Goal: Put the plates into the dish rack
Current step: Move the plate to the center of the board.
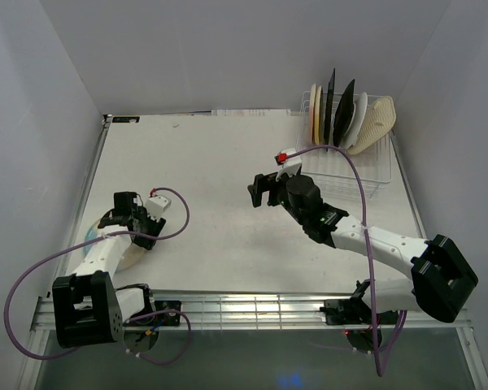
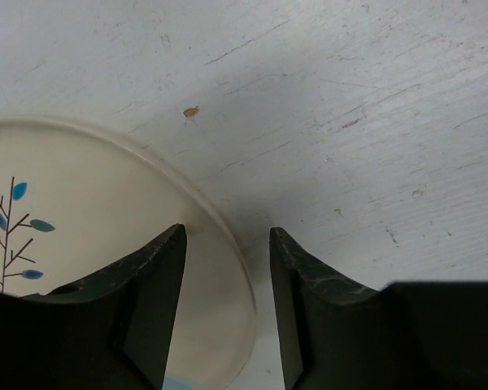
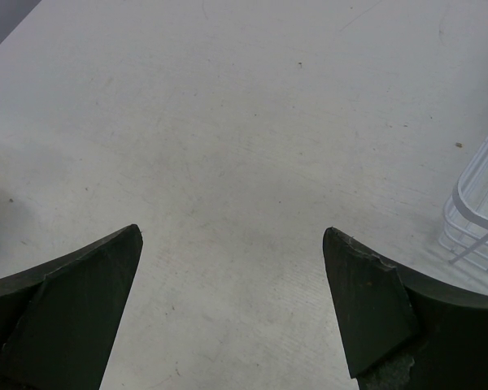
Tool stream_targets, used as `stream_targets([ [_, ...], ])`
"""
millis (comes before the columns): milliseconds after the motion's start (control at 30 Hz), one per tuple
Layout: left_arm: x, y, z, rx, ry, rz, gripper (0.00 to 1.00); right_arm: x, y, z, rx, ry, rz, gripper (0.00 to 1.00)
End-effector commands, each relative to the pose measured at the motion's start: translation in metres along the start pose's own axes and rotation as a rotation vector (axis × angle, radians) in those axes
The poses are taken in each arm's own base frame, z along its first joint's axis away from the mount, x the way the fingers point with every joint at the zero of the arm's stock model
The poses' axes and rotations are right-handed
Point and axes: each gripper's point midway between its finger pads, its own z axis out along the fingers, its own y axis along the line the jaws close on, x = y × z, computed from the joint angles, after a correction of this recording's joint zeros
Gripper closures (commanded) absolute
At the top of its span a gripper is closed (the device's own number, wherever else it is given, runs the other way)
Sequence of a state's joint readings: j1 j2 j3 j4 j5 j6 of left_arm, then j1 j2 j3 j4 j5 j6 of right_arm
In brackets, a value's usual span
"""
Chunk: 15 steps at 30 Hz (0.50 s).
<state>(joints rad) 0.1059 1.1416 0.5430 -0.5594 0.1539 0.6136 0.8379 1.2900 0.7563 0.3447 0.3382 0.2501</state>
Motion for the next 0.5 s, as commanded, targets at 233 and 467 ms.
stream_targets([
  [233, 0.0031, 0.0033, 0.0112, -0.049, 0.015, 0.015, 0.56, -0.0285, 0.0022, -0.0032, 0.001, -0.083, 0.009, 0.02],
  [467, 0.0055, 0.0099, 0.0124, -0.094, 0.026, 0.020, 0.73, -0.0276, 0.0020, -0.0029, 0.002, -0.081, 0.007, 0.02],
])
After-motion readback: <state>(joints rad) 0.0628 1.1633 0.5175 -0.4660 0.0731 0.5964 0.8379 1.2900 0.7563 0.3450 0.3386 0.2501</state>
